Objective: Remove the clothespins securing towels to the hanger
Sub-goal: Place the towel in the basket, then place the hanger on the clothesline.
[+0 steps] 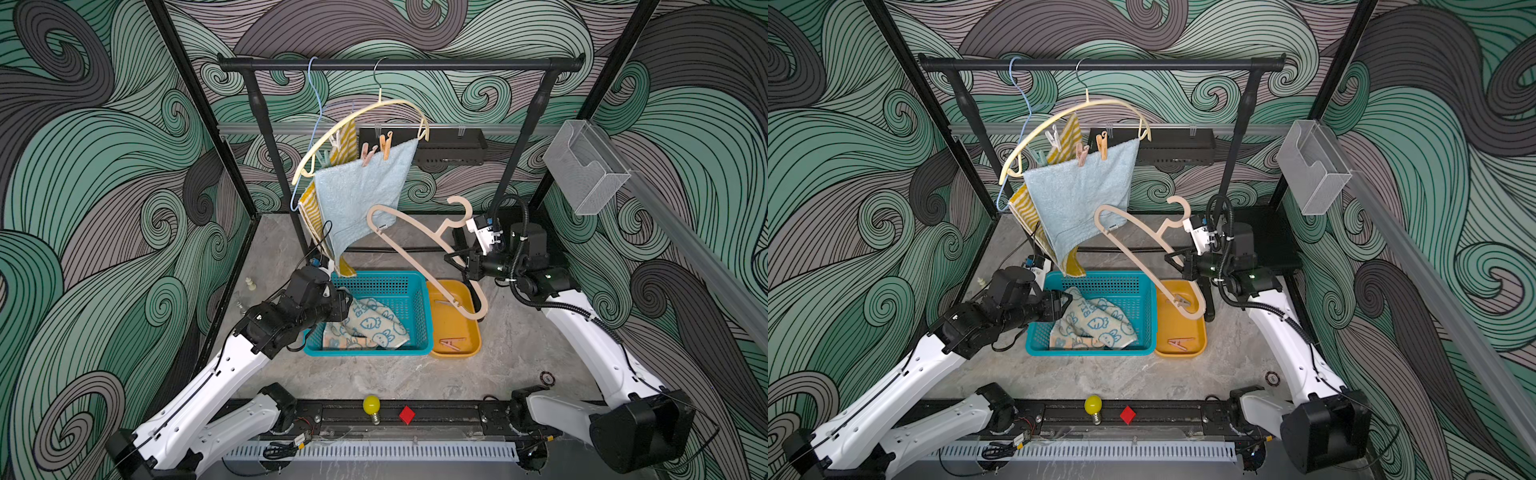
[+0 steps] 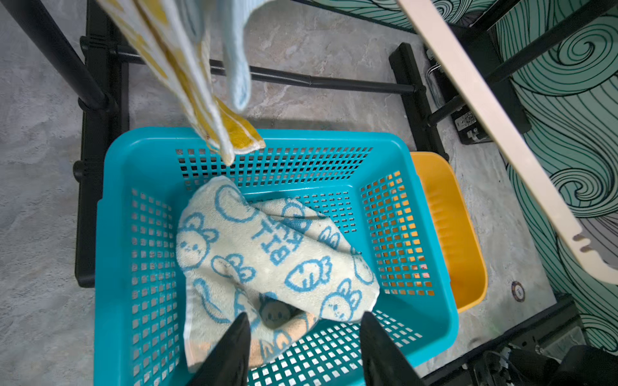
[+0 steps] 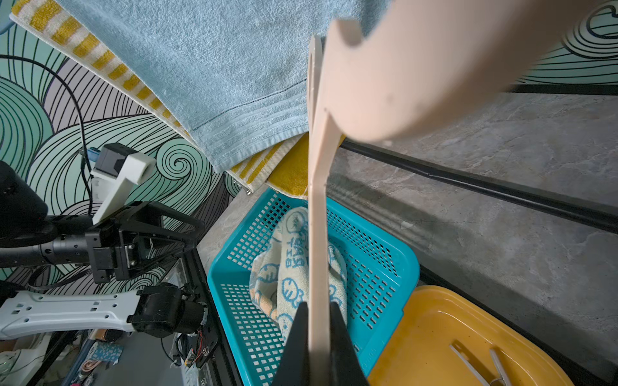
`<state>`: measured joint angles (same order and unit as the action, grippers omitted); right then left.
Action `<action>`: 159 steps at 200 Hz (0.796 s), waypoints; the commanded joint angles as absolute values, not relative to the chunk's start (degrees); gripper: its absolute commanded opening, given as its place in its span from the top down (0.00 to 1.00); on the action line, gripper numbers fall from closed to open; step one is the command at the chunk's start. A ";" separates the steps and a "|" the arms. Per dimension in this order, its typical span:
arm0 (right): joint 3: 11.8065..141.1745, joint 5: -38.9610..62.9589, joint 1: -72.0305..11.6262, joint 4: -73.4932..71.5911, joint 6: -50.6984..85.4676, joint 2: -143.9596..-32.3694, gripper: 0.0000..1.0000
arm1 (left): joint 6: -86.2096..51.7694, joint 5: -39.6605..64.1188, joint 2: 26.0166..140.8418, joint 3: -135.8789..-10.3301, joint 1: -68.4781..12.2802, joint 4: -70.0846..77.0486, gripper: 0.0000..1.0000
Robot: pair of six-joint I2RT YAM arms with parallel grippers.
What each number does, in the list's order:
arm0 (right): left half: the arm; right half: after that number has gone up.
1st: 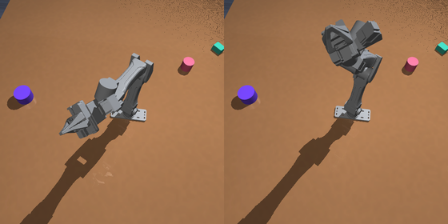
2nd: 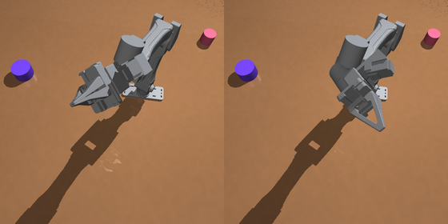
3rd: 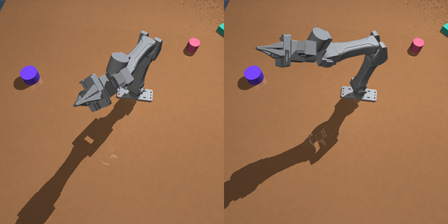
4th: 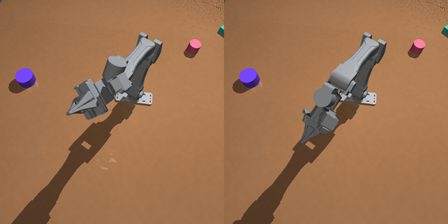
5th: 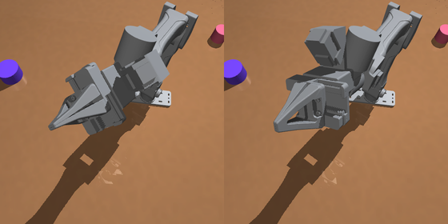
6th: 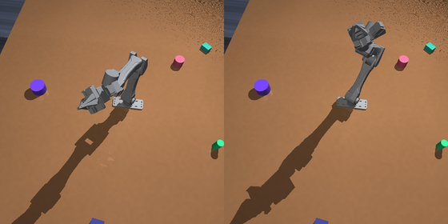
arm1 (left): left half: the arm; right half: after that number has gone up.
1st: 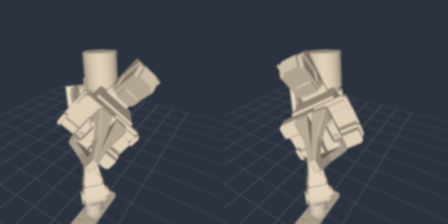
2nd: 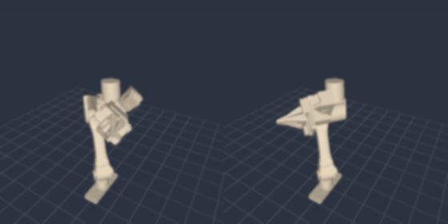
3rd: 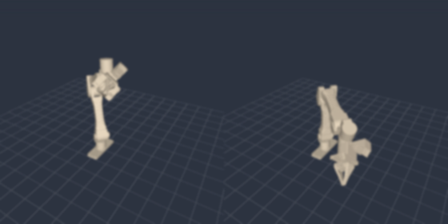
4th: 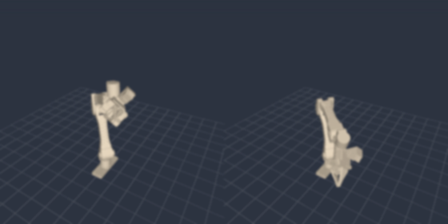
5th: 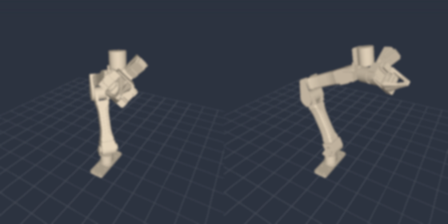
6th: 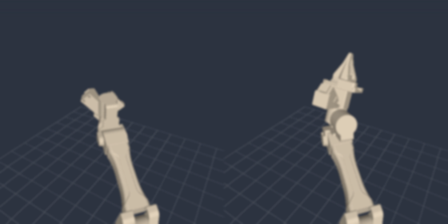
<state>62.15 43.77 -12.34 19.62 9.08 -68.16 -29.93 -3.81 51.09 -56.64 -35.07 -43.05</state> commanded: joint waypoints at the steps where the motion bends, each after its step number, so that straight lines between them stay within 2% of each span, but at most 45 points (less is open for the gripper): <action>1: 62.05 44.25 -12.79 19.47 8.88 -67.02 1.00 | -27.24 -4.63 50.15 -59.60 -35.33 -45.29 0.47; 62: 58.99 37.66 -16.69 23.71 8.09 -62.66 1.00 | -23.71 4.96 57.28 -67.68 -37.09 -40.30 0.49; 107: 53.26 29.00 -20.56 24.33 9.69 -54.75 1.00 | -21.06 3.73 67.52 -74.92 -43.11 -33.71 0.50; 159: 52.07 30.76 -21.49 26.83 10.81 -51.31 1.00 | -13.61 0.28 81.06 -86.85 -48.44 -32.75 0.51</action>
